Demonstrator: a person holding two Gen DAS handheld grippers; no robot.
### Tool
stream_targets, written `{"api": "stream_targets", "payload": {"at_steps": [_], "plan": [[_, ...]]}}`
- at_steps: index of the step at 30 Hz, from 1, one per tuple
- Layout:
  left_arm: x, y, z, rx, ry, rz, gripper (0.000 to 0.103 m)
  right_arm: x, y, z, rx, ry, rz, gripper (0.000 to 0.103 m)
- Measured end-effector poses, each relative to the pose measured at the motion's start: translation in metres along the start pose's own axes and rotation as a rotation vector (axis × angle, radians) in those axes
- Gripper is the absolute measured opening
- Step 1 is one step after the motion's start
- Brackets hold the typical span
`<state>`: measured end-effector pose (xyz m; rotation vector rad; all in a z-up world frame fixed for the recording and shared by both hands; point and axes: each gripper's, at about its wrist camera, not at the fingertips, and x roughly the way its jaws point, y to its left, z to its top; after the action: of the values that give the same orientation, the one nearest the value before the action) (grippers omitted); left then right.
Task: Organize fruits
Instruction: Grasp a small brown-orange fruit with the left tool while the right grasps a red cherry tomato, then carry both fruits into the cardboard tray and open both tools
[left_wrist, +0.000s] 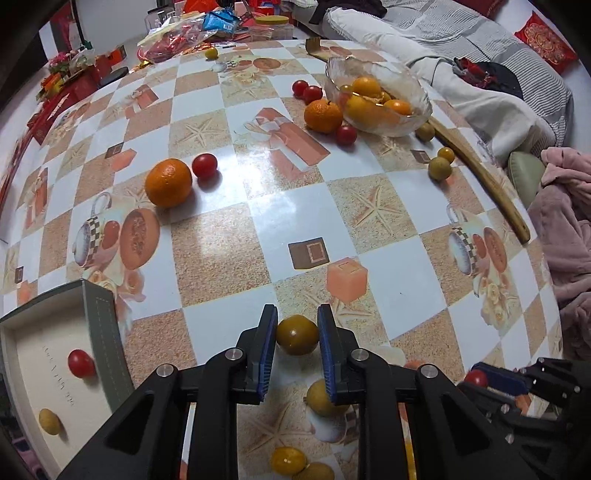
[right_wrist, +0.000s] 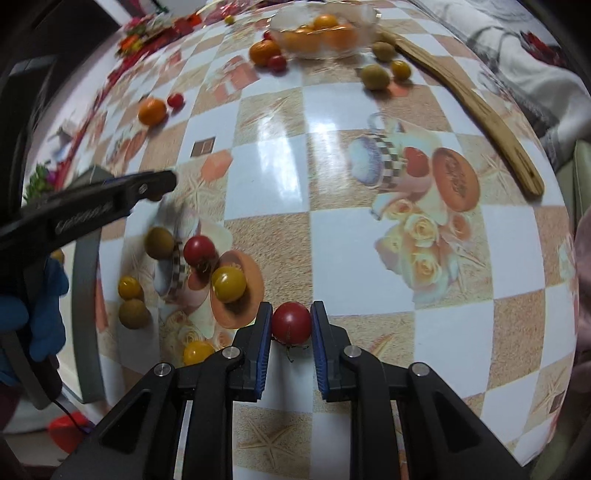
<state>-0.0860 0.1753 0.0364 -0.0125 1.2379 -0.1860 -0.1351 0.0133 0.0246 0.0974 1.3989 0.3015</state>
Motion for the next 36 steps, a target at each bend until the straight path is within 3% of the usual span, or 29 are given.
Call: {"api": "stream_targets", "payload": {"at_steps": [7,18,36], "plan": [[-0.021,0.016,-0.010,-0.032,-0.015,0.004,0.024,-0.008,-0.015,0.009,0.036,-0.016,0.020,0.023],[-0.046,0.053,-0.033,-0.103,-0.029,0.044,0.024,-0.017,0.009,0.022,-0.005,-0.033,0.040,0.023],[-0.084,0.159,-0.103,-0.327,-0.037,0.145,0.024,-0.005,0.131,0.051,-0.227,-0.011,0.106,0.023]]}}
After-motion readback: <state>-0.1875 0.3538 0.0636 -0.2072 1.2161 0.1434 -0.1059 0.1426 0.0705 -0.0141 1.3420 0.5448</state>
